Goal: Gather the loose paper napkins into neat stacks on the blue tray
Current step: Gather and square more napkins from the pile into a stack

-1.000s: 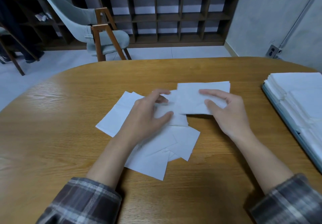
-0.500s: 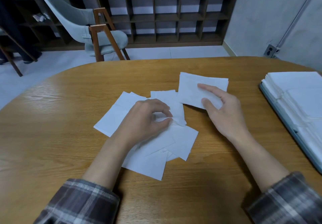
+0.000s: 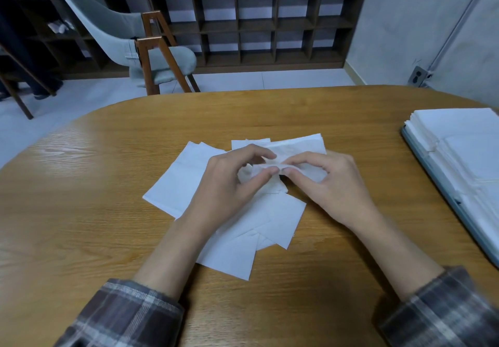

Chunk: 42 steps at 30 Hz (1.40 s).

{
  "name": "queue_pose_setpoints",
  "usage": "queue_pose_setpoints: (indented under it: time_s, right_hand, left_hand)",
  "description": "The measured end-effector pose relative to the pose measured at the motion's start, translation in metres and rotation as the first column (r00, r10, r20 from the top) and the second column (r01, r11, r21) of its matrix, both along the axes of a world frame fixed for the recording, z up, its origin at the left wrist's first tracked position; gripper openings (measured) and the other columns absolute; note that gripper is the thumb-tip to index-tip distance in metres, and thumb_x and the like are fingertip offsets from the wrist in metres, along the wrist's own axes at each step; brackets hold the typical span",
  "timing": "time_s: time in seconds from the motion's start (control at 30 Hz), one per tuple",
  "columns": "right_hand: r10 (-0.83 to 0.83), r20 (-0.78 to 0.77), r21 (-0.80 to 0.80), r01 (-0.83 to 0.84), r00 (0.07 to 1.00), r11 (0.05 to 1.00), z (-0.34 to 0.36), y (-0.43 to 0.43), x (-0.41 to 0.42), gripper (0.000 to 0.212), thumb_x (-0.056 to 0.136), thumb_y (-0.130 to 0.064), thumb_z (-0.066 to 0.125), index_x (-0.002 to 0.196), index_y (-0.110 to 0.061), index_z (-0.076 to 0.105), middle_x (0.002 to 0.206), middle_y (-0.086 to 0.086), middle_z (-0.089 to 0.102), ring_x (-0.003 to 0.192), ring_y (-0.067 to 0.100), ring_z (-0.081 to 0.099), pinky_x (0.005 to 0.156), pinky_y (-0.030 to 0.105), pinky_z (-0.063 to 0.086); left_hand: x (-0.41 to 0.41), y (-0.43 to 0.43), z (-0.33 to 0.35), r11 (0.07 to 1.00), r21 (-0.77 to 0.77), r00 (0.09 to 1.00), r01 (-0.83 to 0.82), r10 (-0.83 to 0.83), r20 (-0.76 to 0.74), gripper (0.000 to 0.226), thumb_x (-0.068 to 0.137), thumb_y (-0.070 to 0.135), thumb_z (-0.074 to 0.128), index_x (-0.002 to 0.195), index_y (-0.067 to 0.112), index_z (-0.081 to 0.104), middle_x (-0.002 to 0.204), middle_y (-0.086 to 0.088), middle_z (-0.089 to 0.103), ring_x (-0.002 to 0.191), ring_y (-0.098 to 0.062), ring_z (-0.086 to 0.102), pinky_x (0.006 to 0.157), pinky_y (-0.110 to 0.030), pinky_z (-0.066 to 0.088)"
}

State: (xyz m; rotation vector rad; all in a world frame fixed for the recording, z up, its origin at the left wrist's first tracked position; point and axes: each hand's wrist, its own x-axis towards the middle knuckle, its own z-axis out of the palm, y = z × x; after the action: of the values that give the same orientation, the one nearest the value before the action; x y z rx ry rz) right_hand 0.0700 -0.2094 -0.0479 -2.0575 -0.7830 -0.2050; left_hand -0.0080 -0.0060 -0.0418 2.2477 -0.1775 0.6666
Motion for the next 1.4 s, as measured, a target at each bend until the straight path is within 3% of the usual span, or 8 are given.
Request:
queue_pose_setpoints:
  time_s: [0.1,0.23,0.33,0.43,0.57,0.9,1.17,1.4]
  right_hand:
    - [-0.027,-0.097,0.122,0.038,0.995,0.992,0.005,0.0,0.0,0.009,0.092,-0.021,0.081,0.089,-0.029,0.08,0.091,-0.025,0.076,0.092,-0.004,0.068,0.081,0.007,0.042]
    - [0.044,-0.293,0.333,0.059,0.955,0.941,0.012,-0.005,0.006,0.011,0.093,-0.017,0.079,0.085,-0.026,0.078,0.091,-0.021,0.077,0.094,-0.004,0.069,0.09,0.012,0.045]
    - [0.198,-0.432,0.529,0.07,0.88,0.846,0.015,-0.007,0.007,0.005,0.088,-0.021,0.084,0.084,-0.022,0.081,0.097,-0.006,0.078,0.101,0.016,0.071,0.098,0.032,0.05]
    - [0.372,-0.549,0.639,0.089,0.749,0.764,0.016,-0.008,0.008,0.005,0.082,-0.016,0.079,0.087,-0.016,0.076,0.097,0.001,0.078,0.089,0.016,0.073,0.081,0.027,0.057]
    - [0.413,-0.581,0.615,0.046,0.701,0.788,0.017,-0.006,0.006,0.032,0.081,-0.02,0.074,0.111,-0.008,0.073,0.105,0.003,0.079,0.092,0.015,0.074,0.076,0.024,0.06]
    - [0.389,-0.513,0.518,-0.085,0.765,0.851,0.015,-0.001,-0.002,0.069,0.083,-0.02,0.079,0.146,-0.036,0.054,0.123,-0.007,0.073,0.12,0.019,0.069,0.1,0.039,0.055]
    - [0.34,-0.407,0.436,-0.146,0.848,0.888,0.016,0.001,-0.005,0.077,0.095,-0.004,0.074,0.15,-0.047,0.043,0.137,0.004,0.063,0.122,0.025,0.066,0.103,0.05,0.057]
    - [0.415,-0.395,0.608,-0.106,0.82,0.787,0.018,-0.003,-0.002,0.049,0.088,-0.01,0.074,0.131,-0.032,0.067,0.133,0.0,0.067,0.123,0.023,0.065,0.108,0.05,0.053]
  left_hand:
    - [-0.001,0.002,0.001,1.0,-0.019,0.995,-0.009,0.007,-0.097,0.038,0.086,0.035,0.087,0.118,0.024,0.072,0.104,0.024,0.071,0.103,0.003,0.065,0.091,-0.015,0.048]
    - [0.002,0.01,0.003,0.994,-0.06,0.989,-0.091,0.083,-0.119,0.021,0.089,0.021,0.085,0.106,0.023,0.073,0.102,0.026,0.072,0.096,0.009,0.065,0.082,-0.009,0.043]
    - [0.001,0.018,0.012,0.903,-0.424,0.984,-0.074,-0.003,-0.177,0.017,0.091,0.016,0.082,0.106,0.02,0.077,0.101,0.011,0.079,0.095,-0.008,0.074,0.083,-0.021,0.056]
    - [-0.003,0.019,0.02,0.76,-0.649,0.987,-0.04,-0.073,-0.146,0.024,0.089,0.014,0.083,0.111,0.015,0.076,0.103,0.001,0.08,0.092,-0.015,0.075,0.078,-0.028,0.059]
    - [-0.002,0.019,0.018,0.778,-0.62,0.988,-0.101,0.008,-0.151,0.03,0.086,0.012,0.086,0.113,0.016,0.075,0.098,0.002,0.081,0.088,-0.014,0.077,0.077,-0.029,0.061]
    - [-0.003,0.01,0.018,0.813,-0.577,0.974,-0.082,-0.057,-0.219,0.028,0.086,0.008,0.086,0.112,0.015,0.077,0.091,0.007,0.079,0.078,-0.009,0.074,0.064,-0.018,0.055]
    - [-0.003,0.004,0.018,0.822,-0.562,0.964,-0.086,-0.073,-0.254,0.032,0.086,0.008,0.086,0.114,0.018,0.075,0.074,0.016,0.072,0.064,-0.002,0.068,0.058,-0.015,0.051]
    - [-0.003,0.003,0.018,0.827,-0.552,0.954,-0.111,-0.067,-0.292,0.059,0.086,0.045,0.078,0.14,0.039,0.057,0.127,0.012,0.069,0.111,-0.007,0.07,0.091,-0.027,0.058]
